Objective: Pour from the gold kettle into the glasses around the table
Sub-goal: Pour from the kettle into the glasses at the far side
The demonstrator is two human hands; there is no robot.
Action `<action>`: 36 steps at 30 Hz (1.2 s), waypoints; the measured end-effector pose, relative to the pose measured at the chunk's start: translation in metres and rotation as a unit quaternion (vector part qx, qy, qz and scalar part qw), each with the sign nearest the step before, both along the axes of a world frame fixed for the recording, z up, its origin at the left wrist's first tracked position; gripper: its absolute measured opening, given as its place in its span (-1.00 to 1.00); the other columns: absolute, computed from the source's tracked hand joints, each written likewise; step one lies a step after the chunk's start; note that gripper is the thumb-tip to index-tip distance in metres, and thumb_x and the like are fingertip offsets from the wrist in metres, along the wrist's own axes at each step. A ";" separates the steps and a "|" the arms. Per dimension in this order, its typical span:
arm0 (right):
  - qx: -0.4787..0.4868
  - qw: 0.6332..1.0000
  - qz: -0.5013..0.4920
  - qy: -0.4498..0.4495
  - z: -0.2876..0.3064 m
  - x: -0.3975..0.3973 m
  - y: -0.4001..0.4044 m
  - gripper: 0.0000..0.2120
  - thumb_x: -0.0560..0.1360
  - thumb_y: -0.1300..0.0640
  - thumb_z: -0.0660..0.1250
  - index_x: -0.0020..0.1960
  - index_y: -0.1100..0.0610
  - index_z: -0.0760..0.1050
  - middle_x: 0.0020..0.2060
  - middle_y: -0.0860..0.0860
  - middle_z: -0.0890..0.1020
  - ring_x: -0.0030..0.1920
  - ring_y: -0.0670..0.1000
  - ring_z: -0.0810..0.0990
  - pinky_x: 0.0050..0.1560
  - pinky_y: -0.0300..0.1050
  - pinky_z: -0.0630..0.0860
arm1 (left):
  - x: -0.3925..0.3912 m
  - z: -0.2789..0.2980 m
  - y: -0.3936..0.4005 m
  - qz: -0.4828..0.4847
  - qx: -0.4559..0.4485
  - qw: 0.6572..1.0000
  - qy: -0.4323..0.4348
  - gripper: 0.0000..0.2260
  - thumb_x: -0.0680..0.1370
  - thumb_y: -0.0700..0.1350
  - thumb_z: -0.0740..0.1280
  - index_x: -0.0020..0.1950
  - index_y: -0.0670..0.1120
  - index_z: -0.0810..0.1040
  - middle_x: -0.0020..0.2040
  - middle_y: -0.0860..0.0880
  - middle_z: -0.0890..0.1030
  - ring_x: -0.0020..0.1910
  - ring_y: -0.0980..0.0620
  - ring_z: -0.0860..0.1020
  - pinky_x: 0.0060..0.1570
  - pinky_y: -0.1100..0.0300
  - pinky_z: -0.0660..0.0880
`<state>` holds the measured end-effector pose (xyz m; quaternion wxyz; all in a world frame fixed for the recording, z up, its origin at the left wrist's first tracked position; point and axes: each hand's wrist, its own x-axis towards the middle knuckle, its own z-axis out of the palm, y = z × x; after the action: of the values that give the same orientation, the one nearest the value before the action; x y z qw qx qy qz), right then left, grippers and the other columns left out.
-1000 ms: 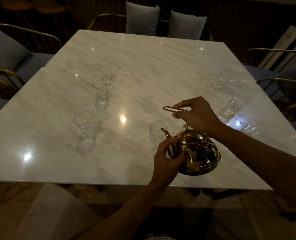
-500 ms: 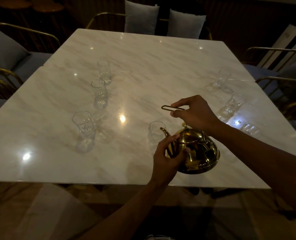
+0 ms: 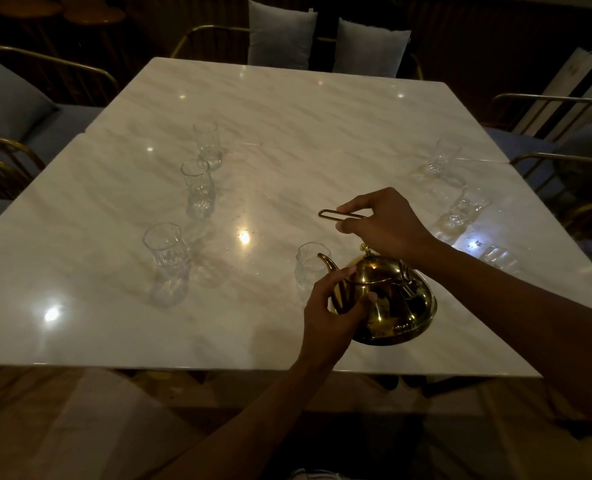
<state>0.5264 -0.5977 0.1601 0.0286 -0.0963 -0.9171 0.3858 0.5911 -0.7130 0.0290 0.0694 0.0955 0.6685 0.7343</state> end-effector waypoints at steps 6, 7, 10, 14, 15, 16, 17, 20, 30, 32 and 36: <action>-0.012 1.000 0.002 0.002 -0.002 -0.001 0.001 -0.72 0.40 0.13 0.49 0.11 0.09 0.65 0.18 0.04 0.62 -0.04 -0.10 0.55 -0.20 -0.41 0.35 | -0.002 -0.001 0.000 -0.001 0.004 1.000 -0.004 -0.61 0.47 -0.06 0.49 0.28 0.02 0.55 0.24 0.11 0.58 0.25 0.26 0.48 0.08 0.55 0.39; -0.012 1.000 0.002 0.002 -0.002 -0.001 0.001 -0.72 0.40 0.13 0.49 0.11 0.09 0.65 0.19 0.04 0.62 -0.05 -0.10 0.56 -0.20 -0.39 0.36 | -0.002 -0.001 0.000 -0.003 0.005 1.000 -0.005 -0.61 0.46 -0.06 0.49 0.28 0.03 0.55 0.24 0.11 0.58 0.26 0.24 0.49 0.08 0.53 0.41; -0.017 1.000 -0.002 -0.001 -0.004 -0.001 0.003 -0.72 0.39 0.13 0.50 0.11 0.09 0.66 0.20 0.04 0.61 -0.14 -0.09 0.57 -0.18 -0.28 0.44 | -0.002 -0.004 0.001 -0.010 0.001 1.000 -0.014 -0.60 0.45 0.00 0.50 0.28 0.08 0.55 0.24 0.17 0.57 0.27 0.24 0.48 0.15 0.41 0.43; -0.022 1.000 -0.007 -0.001 -0.004 -0.001 0.003 -0.72 0.39 0.14 0.50 0.10 0.10 0.66 0.17 0.04 0.62 -0.08 -0.05 0.62 -0.08 -0.23 0.50 | -0.001 -0.003 0.001 -0.011 -0.003 1.000 -0.017 -0.61 0.46 -0.03 0.49 0.28 0.08 0.55 0.23 0.19 0.57 0.25 0.29 0.47 0.16 0.41 0.39; -0.022 1.000 -0.008 -0.002 -0.004 -0.001 0.003 -0.72 0.40 0.14 0.50 0.11 0.11 0.66 0.17 0.04 0.62 -0.09 -0.05 0.60 -0.07 -0.23 0.49 | -0.002 -0.003 0.001 -0.011 -0.002 1.000 -0.016 -0.61 0.46 -0.04 0.49 0.28 0.08 0.55 0.24 0.18 0.58 0.26 0.27 0.48 0.19 0.36 0.41; -0.023 1.000 -0.006 -0.003 -0.003 -0.001 0.003 -0.72 0.40 0.14 0.50 0.11 0.11 0.65 0.16 0.04 0.63 -0.16 -0.08 0.60 -0.13 -0.29 0.49 | -0.002 -0.003 0.001 -0.010 0.000 1.000 -0.016 -0.61 0.46 -0.03 0.49 0.28 0.08 0.55 0.24 0.16 0.58 0.27 0.24 0.49 0.23 0.28 0.43; -0.023 1.000 -0.004 -0.004 -0.003 -0.001 0.003 -0.72 0.40 0.14 0.49 0.11 0.12 0.65 0.14 0.04 0.64 -0.28 -0.12 0.59 -0.25 -0.37 0.48 | -0.002 -0.003 0.001 -0.011 0.000 1.000 -0.018 -0.60 0.46 -0.01 0.49 0.28 0.09 0.54 0.25 0.15 0.58 0.28 0.20 0.49 0.27 0.18 0.46; -0.017 1.000 0.002 -0.005 -0.002 -0.002 0.003 -0.72 0.41 0.13 0.49 0.11 0.12 0.65 0.10 0.04 0.64 -0.45 -0.18 0.52 -0.44 -0.44 0.43 | -0.003 -0.003 0.000 -0.010 -0.003 1.000 -0.023 -0.57 0.43 0.05 0.48 0.29 0.13 0.54 0.27 0.16 0.57 0.30 0.14 0.49 0.30 -0.05 0.49; -0.014 1.000 0.004 -0.006 0.000 -0.001 0.003 -0.73 0.41 0.12 0.49 0.10 0.10 0.65 0.00 0.01 0.66 -0.47 -0.15 0.53 -0.40 -0.35 0.48 | -0.001 0.000 0.001 -0.005 -0.006 1.000 -0.025 -0.53 0.39 0.15 0.48 0.29 0.15 0.54 0.26 0.15 0.58 0.30 0.11 0.50 0.27 -0.13 0.50; -0.014 1.000 0.005 -0.008 0.000 0.000 0.003 -0.73 0.41 0.13 0.49 0.11 0.11 0.65 0.01 0.02 0.66 -0.47 -0.14 0.53 -0.40 -0.36 0.48 | -0.001 -0.001 0.001 -0.005 -0.004 1.000 -0.024 -0.56 0.42 0.09 0.49 0.28 0.13 0.55 0.26 0.15 0.58 0.30 0.13 0.49 0.31 -0.11 0.47; -0.016 1.000 0.002 -0.004 -0.004 0.002 0.004 -0.72 0.41 0.12 0.49 0.11 0.10 0.65 0.08 0.04 0.65 -0.47 -0.18 0.53 -0.45 -0.41 0.45 | 0.001 -0.003 0.001 -0.008 -0.001 1.000 -0.022 -0.61 0.47 -0.05 0.49 0.28 0.09 0.55 0.24 0.17 0.59 0.26 0.24 0.49 0.32 0.06 0.46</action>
<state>0.5280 -0.5941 0.1564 0.0224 -0.0965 -0.9112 0.3999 0.5924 -0.7119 0.0260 0.0896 0.0844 0.6670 0.7348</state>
